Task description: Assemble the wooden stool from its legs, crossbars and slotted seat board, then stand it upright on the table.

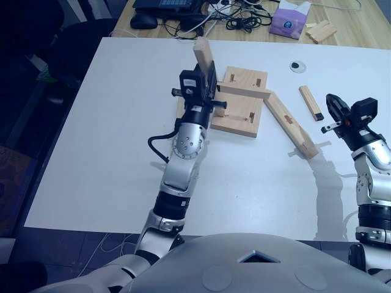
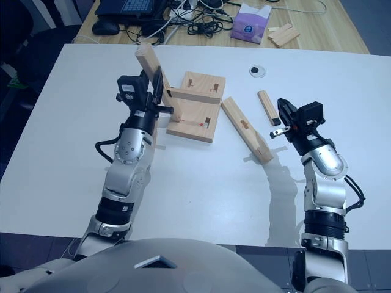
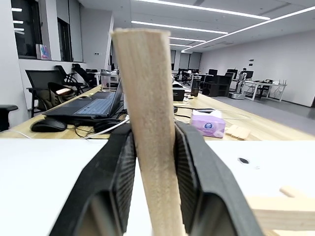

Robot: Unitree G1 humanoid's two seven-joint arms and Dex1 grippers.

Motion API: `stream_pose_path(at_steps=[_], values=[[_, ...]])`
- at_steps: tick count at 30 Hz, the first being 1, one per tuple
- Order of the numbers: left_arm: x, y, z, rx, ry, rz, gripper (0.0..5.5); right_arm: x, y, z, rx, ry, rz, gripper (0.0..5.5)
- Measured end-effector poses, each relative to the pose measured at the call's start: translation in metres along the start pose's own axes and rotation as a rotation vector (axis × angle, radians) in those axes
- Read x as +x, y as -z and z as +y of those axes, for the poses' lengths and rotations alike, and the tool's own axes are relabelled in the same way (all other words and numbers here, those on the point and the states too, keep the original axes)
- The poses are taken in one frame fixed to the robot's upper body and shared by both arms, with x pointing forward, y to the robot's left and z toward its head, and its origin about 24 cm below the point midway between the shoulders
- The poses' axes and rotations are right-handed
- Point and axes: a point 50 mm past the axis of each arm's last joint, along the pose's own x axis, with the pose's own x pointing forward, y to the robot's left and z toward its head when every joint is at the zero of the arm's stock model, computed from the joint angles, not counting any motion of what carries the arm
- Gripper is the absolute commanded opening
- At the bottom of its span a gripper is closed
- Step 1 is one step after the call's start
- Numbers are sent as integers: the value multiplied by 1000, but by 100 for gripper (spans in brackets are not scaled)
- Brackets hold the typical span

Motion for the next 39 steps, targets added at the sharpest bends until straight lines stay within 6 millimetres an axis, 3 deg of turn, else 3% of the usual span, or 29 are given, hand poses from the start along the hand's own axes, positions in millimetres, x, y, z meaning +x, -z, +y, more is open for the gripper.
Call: stream_pose_path(at_steps=[5,7,10,18,20,23,28,30,34,39], values=[[-1,-1,3,-20,-22,-10,103,0,1,1,6,1,-1,0],[-1,-3,4,-22,-27,-26,159,0,2,2,9,-1,1,0],[-9,13,11,-8,-73,39,203,0,4,5,18,-4,3,0],[-10,-19,17,0,-126,-185,321,-6,14,12,34,-13,33,0],[-14,-35,22,136,-223,-294,352,-6,14,13,34,-14,32,0],[-18,-40,35,300,-324,-332,397,-6,14,13,32,-14,30,0],[-34,-13,65,411,-303,6,403,-7,14,10,26,-2,20,0],[-48,-2,73,337,-273,161,403,-8,15,10,24,1,21,0],[-92,43,76,73,-180,554,403,-14,19,8,17,25,37,0],[-102,48,74,12,-153,629,403,-26,21,11,14,31,54,0]])
